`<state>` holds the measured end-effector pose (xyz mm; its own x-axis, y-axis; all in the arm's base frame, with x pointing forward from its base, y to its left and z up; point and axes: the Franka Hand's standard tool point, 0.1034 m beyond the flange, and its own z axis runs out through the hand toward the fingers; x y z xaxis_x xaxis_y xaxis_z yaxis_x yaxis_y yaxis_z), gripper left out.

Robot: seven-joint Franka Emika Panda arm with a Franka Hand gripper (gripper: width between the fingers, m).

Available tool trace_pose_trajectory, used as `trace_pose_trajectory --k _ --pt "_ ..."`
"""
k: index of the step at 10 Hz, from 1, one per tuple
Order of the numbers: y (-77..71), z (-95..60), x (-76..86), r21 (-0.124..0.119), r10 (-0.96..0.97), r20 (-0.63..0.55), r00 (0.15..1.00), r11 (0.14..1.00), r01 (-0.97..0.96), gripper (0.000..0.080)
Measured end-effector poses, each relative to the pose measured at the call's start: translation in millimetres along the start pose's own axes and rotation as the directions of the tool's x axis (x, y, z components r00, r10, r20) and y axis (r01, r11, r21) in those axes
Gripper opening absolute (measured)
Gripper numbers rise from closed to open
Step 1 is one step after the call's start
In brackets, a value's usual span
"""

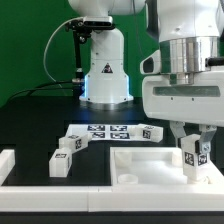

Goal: Assemble one leg

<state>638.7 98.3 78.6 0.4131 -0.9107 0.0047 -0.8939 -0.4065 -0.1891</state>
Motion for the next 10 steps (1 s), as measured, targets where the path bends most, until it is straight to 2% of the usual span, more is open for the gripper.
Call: trace_pose_trajectory --k 3,4,5,6,8,9,10 --pt "0.0 0.1 0.0 0.000 -0.008 0.000 1.000 1.000 0.008 0.0292" --pt "-0.1 0.2 -0.5 -0.006 -0.108 -0.004 0.994 0.994 0.108 0.0292" --pt "-2.8 -0.7 -2.1 -0.009 -0.286 -0.009 0.958 0.958 0.286 0.0497" --pt "-4.6 0.4 -4.5 -0.010 -0.466 -0.009 0.885 0.885 0.466 0.0629" --pt "-6.7 2.8 -8.6 -0.018 -0.739 0.024 0.673 0.673 0.739 0.0643" --pt "-8.4 2.1 -7.2 -0.015 -0.752 0.017 0.659 0.658 0.753 0.0648" --pt "-7.7 2.4 -6.1 -0.020 -0.811 0.018 0.585 0.585 0.811 0.0648"
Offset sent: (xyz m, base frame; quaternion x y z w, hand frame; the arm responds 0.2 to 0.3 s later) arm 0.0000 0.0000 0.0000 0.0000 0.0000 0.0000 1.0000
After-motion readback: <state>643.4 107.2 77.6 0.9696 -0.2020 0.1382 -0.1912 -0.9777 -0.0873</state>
